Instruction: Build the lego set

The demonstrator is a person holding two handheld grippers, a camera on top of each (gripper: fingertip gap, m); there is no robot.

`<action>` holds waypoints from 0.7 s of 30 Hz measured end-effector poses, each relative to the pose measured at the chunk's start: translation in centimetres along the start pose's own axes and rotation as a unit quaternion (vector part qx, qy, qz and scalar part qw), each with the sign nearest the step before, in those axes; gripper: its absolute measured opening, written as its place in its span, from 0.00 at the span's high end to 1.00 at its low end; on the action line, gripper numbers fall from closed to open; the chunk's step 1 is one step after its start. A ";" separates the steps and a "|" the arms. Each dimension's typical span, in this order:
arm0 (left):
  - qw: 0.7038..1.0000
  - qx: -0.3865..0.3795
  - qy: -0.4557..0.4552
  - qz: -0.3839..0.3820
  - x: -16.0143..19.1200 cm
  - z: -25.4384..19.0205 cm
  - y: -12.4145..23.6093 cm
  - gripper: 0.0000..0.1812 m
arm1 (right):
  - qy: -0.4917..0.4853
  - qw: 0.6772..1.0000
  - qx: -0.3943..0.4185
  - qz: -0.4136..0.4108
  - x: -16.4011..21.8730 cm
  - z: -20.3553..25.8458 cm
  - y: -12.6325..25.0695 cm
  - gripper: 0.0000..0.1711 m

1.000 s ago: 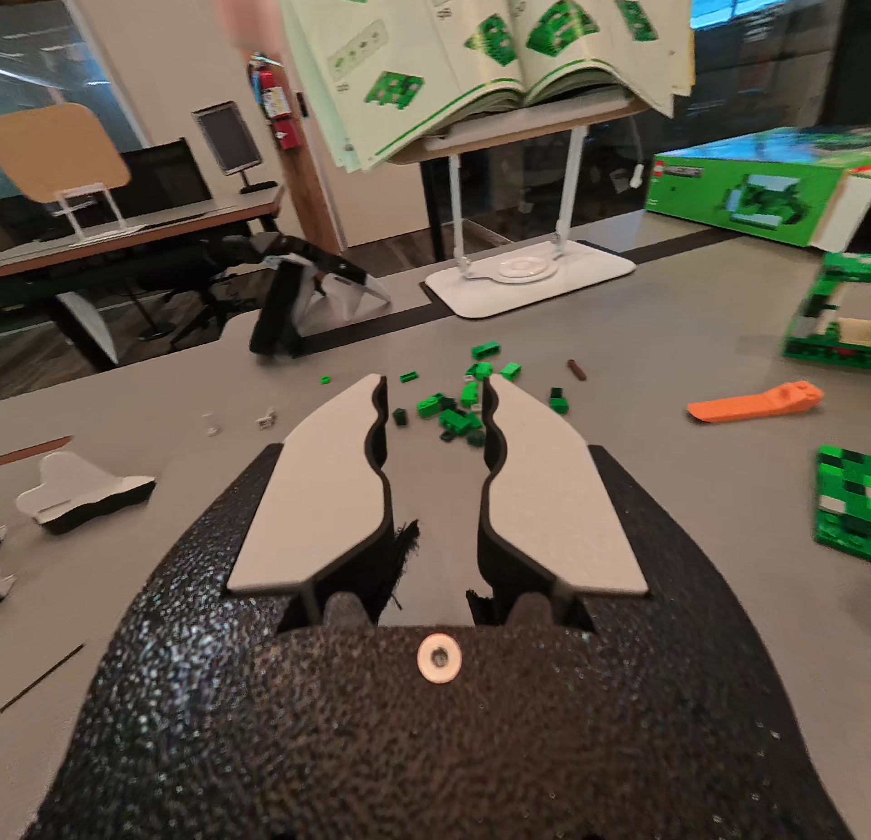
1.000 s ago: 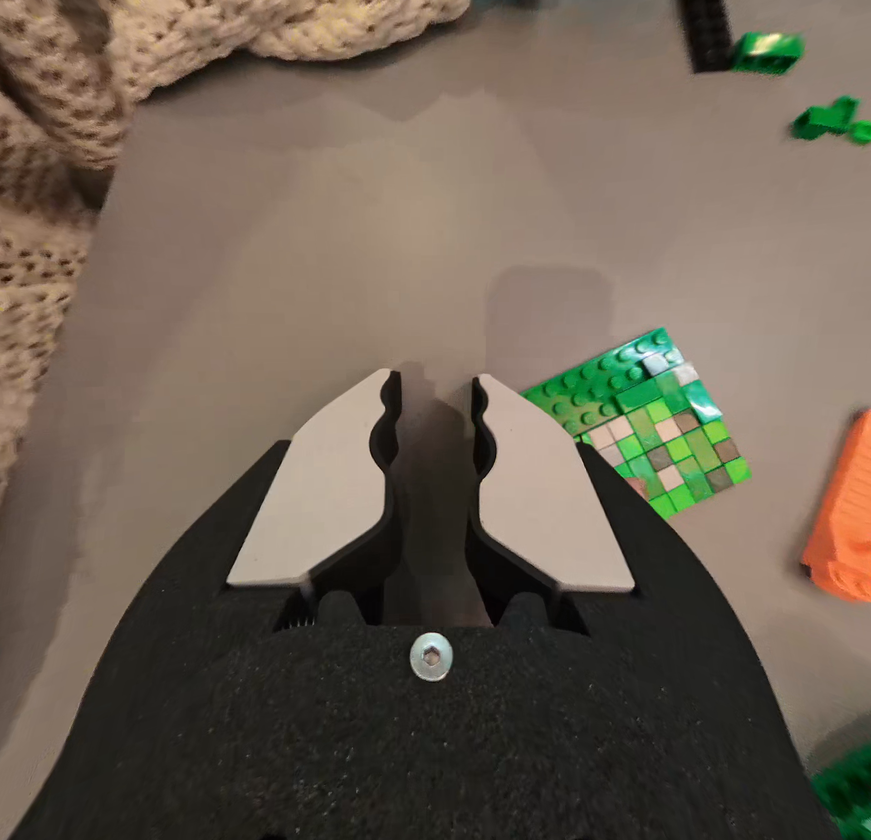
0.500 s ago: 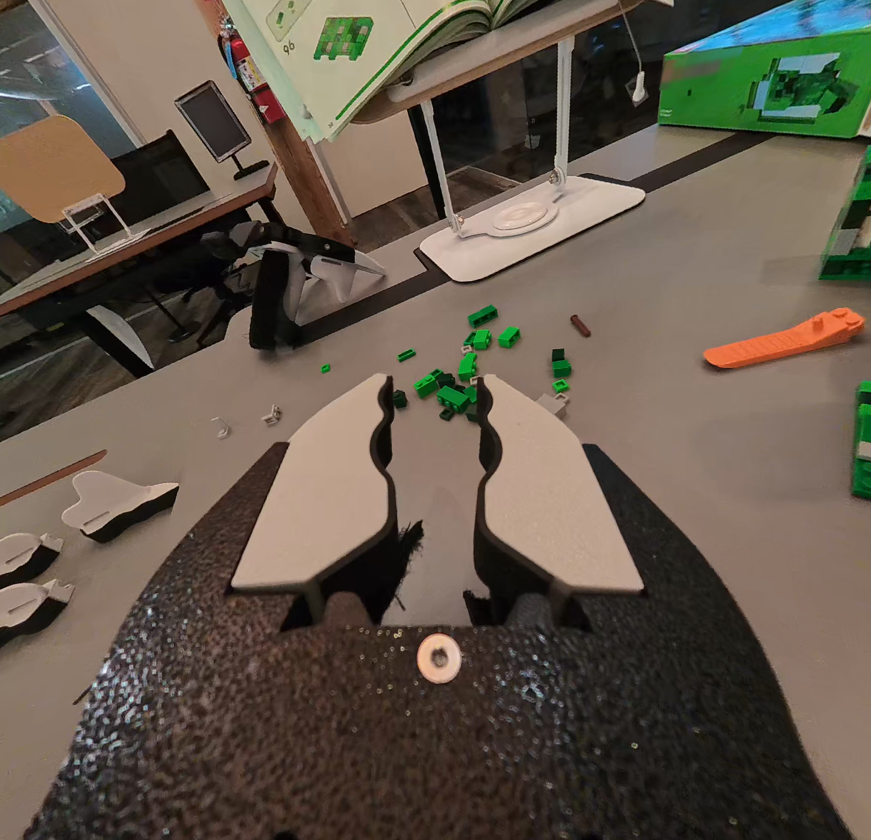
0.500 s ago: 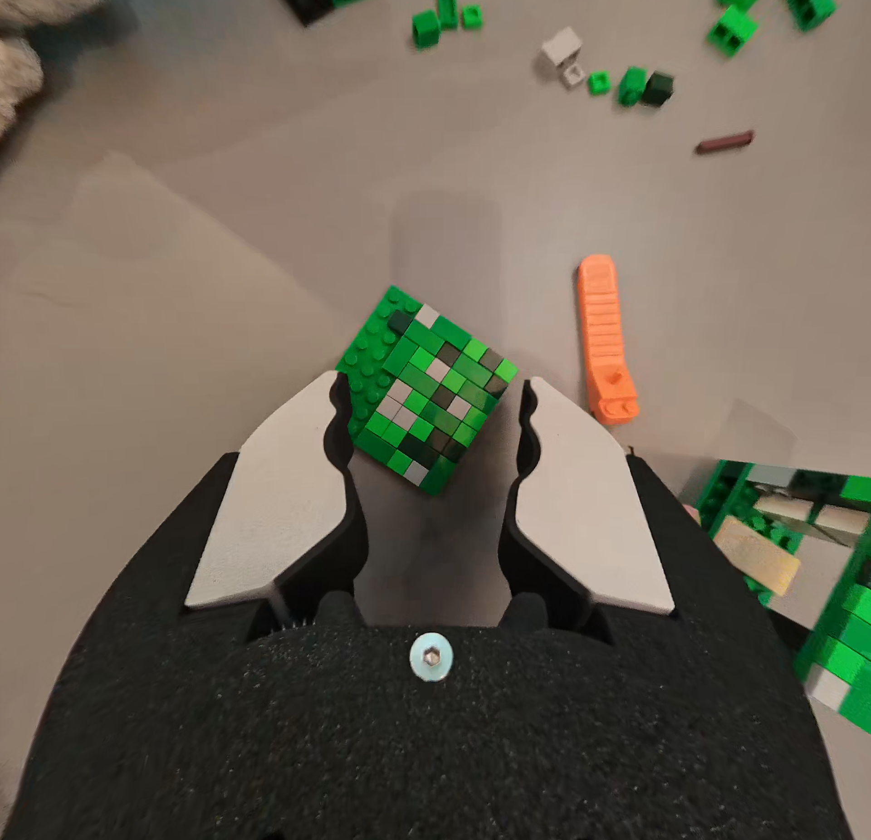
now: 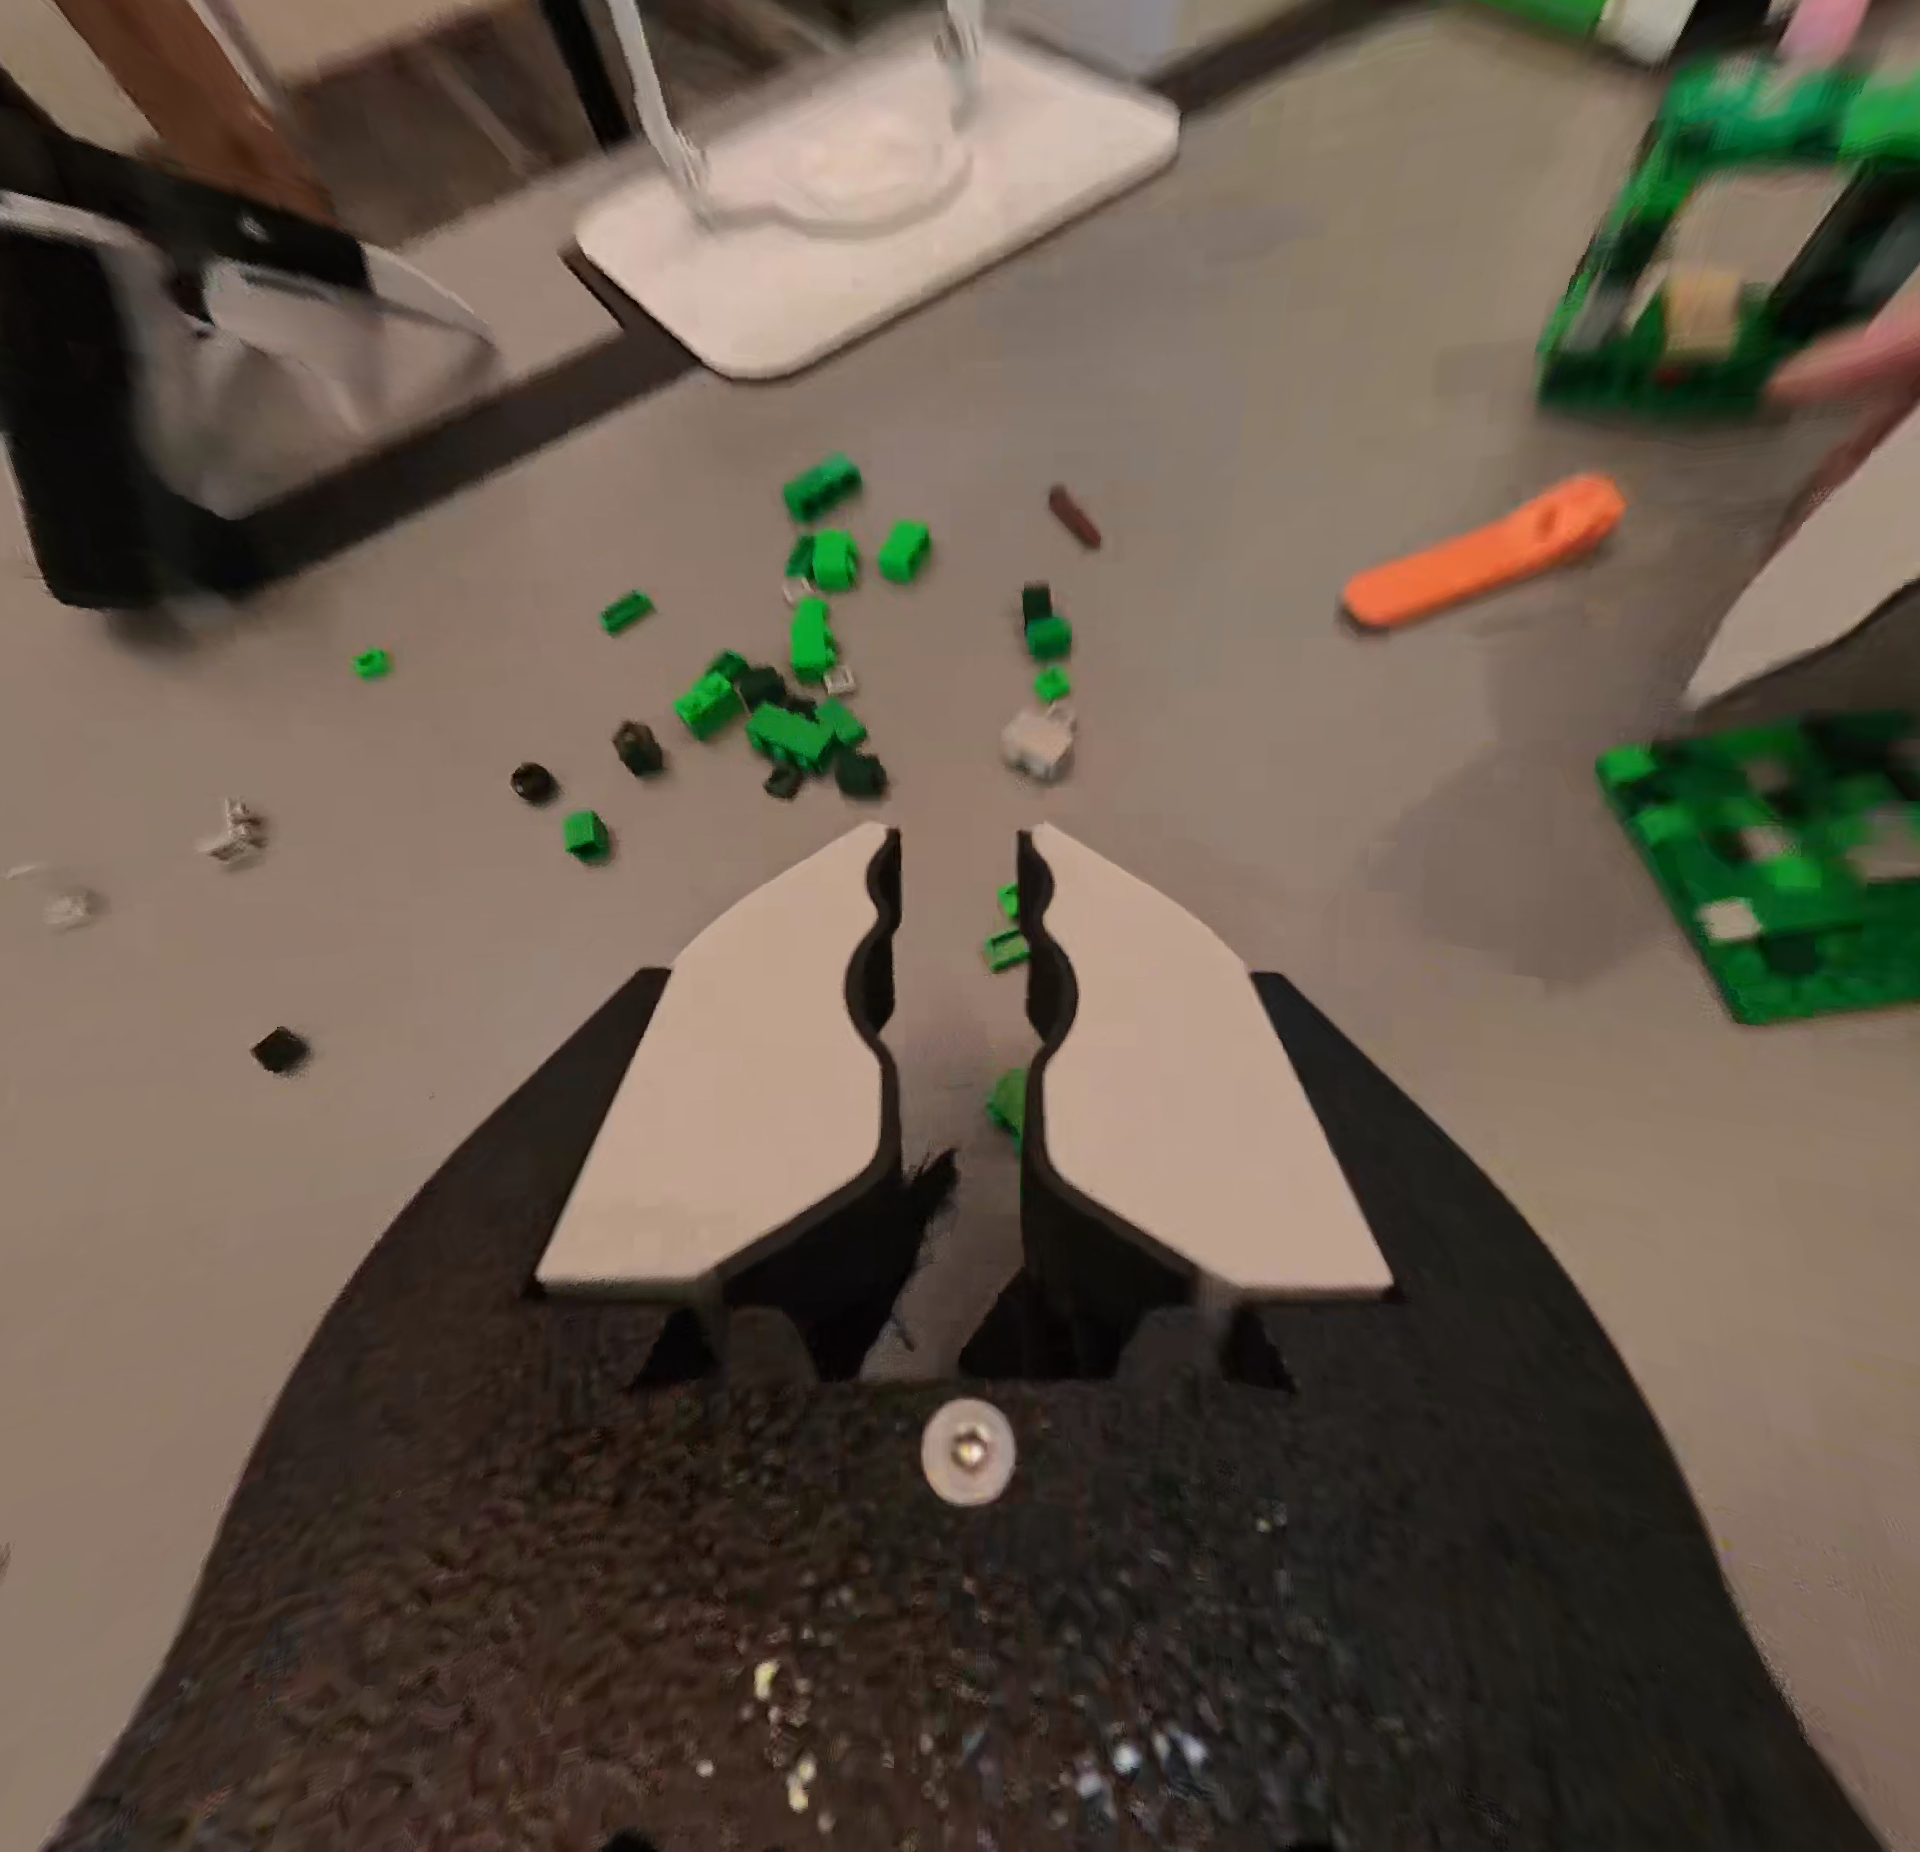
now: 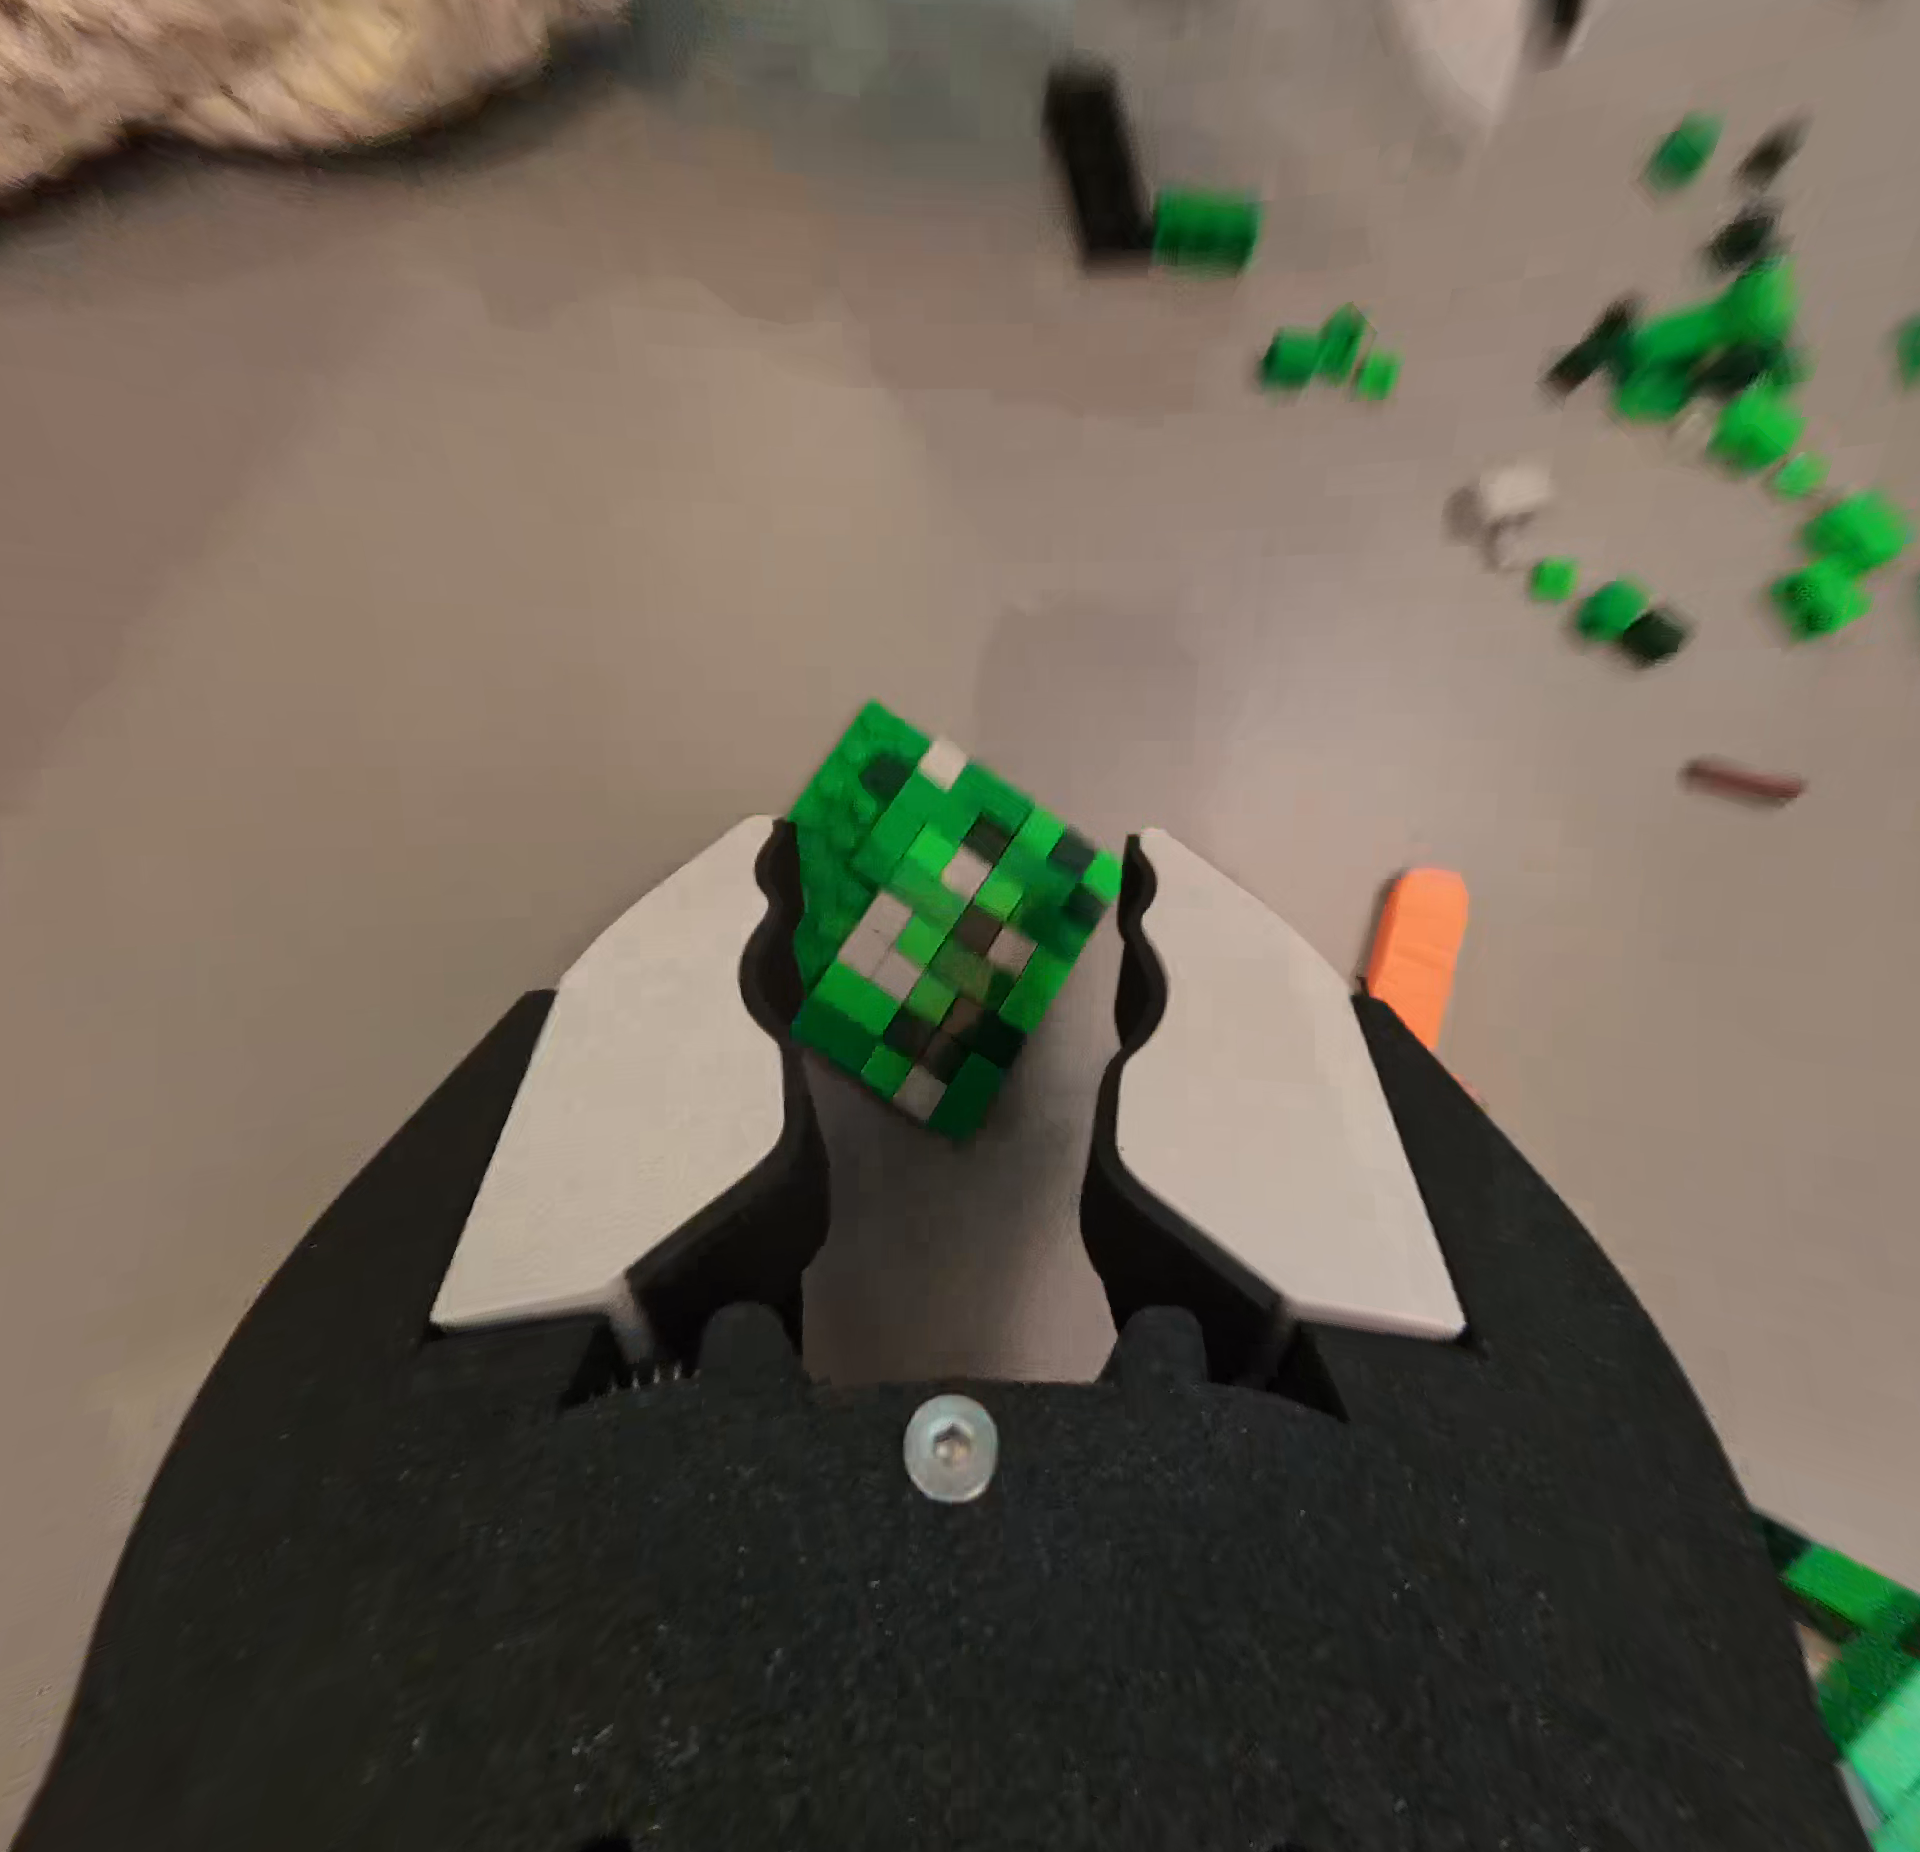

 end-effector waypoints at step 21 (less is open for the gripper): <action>0.928 0.010 0.095 0.360 -2.7 2.1 -8.5 0.89 | 0.136 0.901 0.221 -0.347 0.6 2.5 1.3 0.83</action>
Point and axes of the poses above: each gripper's, where its closed fingertips meet, y back along the fingers, x out of its underside, z = x × y across the jaws, the point moved 10 cm from there along y, back along the fingers, and after that the axes turned 15 degrees about -z, right-handed, at the moved point
